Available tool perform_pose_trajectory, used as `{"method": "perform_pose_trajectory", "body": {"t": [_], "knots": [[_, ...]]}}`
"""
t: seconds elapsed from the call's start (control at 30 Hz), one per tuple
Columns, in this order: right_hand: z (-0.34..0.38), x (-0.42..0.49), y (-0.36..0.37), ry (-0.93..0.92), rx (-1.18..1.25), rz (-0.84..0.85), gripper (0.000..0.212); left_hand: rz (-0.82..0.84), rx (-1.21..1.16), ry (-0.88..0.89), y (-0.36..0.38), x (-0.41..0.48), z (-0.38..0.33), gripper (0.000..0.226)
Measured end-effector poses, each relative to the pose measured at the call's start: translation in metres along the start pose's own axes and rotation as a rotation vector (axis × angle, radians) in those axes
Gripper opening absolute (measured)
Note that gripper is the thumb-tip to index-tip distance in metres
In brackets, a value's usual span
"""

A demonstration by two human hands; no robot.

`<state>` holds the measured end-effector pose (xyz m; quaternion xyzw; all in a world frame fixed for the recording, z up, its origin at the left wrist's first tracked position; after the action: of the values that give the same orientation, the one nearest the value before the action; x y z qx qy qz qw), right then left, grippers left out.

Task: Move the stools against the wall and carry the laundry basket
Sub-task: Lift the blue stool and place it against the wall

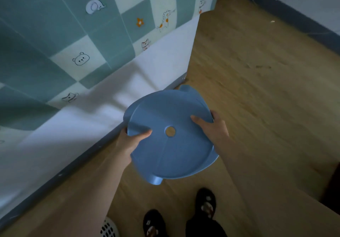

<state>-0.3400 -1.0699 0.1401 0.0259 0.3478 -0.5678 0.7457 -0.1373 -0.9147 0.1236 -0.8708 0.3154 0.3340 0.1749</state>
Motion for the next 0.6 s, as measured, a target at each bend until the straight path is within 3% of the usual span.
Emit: {"method": "perform_pose_trajectory", "body": {"t": [0.23,0.6], "knots": [[0.046,0.117,0.032,-0.035,-0.122,0.134,0.074,-0.111,-0.132,-0.067,0.035,0.075,-0.027,0.043],[0.062,0.247,0.068,-0.046,-0.211,0.288,0.060,-0.299,-0.186,-0.105,0.088,0.158,-0.029,0.051]]}}
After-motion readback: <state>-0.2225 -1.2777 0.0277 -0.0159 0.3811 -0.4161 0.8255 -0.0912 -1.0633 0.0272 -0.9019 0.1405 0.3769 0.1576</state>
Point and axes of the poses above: each hand's wrist, its own x-axis towards the middle knuckle, its own y-axis out of the palm, z = x × y, the point moved 1 cm from there along x, towards the middle knuckle, and after that the axes turned 4 degrees about -z, right-handed, at the moved point
